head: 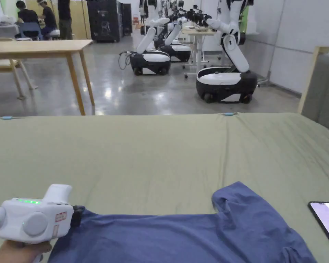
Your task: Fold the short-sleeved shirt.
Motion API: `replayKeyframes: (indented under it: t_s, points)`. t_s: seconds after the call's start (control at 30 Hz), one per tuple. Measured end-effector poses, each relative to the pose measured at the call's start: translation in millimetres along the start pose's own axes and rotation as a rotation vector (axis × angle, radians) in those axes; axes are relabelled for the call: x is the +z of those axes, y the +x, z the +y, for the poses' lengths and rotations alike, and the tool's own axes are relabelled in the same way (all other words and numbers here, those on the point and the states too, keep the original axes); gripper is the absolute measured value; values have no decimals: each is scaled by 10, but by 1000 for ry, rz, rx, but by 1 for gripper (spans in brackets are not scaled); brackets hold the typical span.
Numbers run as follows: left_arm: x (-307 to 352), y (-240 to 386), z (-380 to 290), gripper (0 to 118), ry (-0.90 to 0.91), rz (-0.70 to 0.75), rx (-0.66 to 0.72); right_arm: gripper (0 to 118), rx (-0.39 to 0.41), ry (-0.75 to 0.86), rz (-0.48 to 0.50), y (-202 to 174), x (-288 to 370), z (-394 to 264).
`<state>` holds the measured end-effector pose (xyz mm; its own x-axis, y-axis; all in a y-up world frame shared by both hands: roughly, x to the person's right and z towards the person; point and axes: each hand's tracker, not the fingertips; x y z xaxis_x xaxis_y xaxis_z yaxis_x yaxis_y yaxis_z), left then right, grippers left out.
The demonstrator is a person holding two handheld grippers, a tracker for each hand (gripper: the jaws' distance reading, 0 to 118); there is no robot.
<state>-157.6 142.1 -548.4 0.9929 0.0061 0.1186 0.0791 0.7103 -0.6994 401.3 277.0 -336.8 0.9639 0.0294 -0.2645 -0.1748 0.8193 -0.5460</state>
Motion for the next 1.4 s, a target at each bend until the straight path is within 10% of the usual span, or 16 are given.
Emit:
replayKeyframes:
  t_s: [0.27,0.4,0.57,0.63,0.7,0.83,0.97,1.4]
  points:
    - [337,172,-15,0,30,-63,5,1,-6,-202,-40,720,-2096,525]
    - [367,240,-40,0,21,-57,-3,52,26,-338,-80,858,-2828,423]
    - [374,254,-90,0,8,-55,12,50,-29,-512,-96,895,-3296,217]
    - [367,263,-121,0,0,-49,15,44,-14,-468,-117,811,-3224,203]
    - [329,255,-135,0,-6,-52,14,0,7,-461,-92,726,-3141,235]
    - [346,265,-165,0,5,-77,20,0,107,-493,-95,523,-3146,184]
    - [547,189,-176,0,31,-98,47,0,34,-424,-56,507,-2827,323]
    - [2103,-181,-1344,0,197,-191,51,0,46,-98,43,354,-101,-344]
